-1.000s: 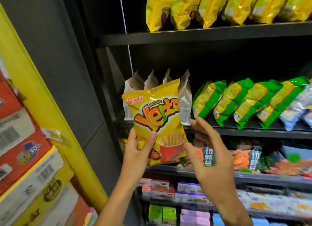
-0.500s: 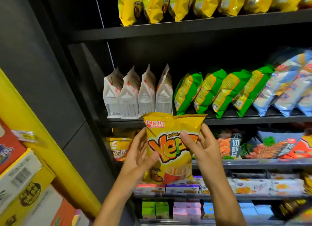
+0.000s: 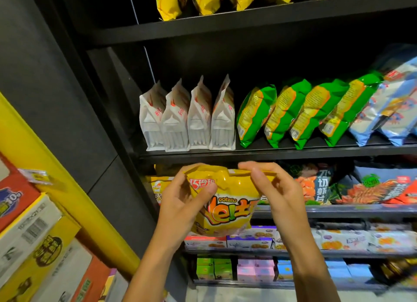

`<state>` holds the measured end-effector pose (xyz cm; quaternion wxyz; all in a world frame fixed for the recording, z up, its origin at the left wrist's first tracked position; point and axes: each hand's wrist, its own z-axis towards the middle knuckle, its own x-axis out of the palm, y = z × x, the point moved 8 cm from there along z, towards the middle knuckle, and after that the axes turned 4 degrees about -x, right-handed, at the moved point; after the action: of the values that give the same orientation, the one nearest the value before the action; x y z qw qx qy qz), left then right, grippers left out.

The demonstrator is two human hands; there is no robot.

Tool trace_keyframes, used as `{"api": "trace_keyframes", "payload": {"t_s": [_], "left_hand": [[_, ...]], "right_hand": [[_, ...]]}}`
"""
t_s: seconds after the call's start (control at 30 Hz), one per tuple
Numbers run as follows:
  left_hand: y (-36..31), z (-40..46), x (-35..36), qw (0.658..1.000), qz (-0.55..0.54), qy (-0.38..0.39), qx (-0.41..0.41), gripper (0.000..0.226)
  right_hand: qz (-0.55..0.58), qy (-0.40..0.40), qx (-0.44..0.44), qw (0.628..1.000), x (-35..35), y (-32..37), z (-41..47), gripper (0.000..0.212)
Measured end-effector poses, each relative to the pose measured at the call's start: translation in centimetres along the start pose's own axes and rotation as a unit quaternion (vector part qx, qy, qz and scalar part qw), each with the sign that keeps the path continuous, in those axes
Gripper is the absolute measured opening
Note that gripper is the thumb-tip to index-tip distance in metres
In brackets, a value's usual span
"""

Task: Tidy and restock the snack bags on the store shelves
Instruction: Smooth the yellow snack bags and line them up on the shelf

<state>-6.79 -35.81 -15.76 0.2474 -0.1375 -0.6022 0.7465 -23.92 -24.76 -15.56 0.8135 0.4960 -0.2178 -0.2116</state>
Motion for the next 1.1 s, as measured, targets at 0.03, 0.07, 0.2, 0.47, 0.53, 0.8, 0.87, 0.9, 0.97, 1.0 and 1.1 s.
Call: {"api": "trace_keyframes", "payload": {"t_s": [0.03,0.07,0.2,0.47,0.53,0.8,0.87,0.9,0.97,1.0,1.1], "left_hand": [[-0.1,-0.1,0.2,1.0,0.009,0.015,0.005,0.033],[-0.2,-0.2,0.5,0.999,0.018,0.027,0.01,0.034],[0.0,-0.2,1.2,0.998,0.031,0.053,0.009,0.04],[0.7,-0.2,2.6,0.993,0.044,0.112,-0.003,0.026],[0.7,0.0,2.5,0.993,0.048,0.109,0.009,0.023],[1.3,0.5,1.4,0.997,-0.023,0.062,-0.026,0.029],[1.3,0.4,1.5,0.997,-0.016,0.068,-0.024,0.03],[1.4,0.4,1.5,0.997,-0.016,0.071,-0.026,0.029],[1.5,0.4,1.6,0.997,-0.015,0.069,-0.032,0.03],[1.5,0.4,1.6,0.997,-0.015,0.062,-0.035,0.03],[1.5,0.8,1.1,0.998,-0.038,0.021,-0.038,0.029]], "right_hand": [[-0.008,-0.02,0.002,1.0,-0.4,-0.1,0.0,0.023],[-0.01,-0.038,0.007,0.999,-0.8,-0.3,0.0,0.023],[-0.002,-0.071,0.027,0.997,-1.5,-1.2,-0.4,0.025],[0.004,-0.109,0.054,0.993,-2.3,-2.7,-0.7,0.034],[0.002,-0.104,0.054,0.993,-2.3,-3.0,-0.6,0.032],[0.014,-0.054,0.043,0.998,-2.0,-2.3,0.1,0.044],[-0.006,-0.06,0.045,0.997,-2.2,-2.4,0.3,0.05],[-0.007,-0.068,0.047,0.997,-2.3,-2.4,0.3,0.052],[-0.002,-0.075,0.043,0.996,-2.3,-2.2,0.3,0.055],[0.014,-0.069,0.04,0.997,-2.2,-2.2,0.1,0.048],[0.052,-0.004,0.039,0.998,-1.1,-3.3,0.6,0.042]]}}
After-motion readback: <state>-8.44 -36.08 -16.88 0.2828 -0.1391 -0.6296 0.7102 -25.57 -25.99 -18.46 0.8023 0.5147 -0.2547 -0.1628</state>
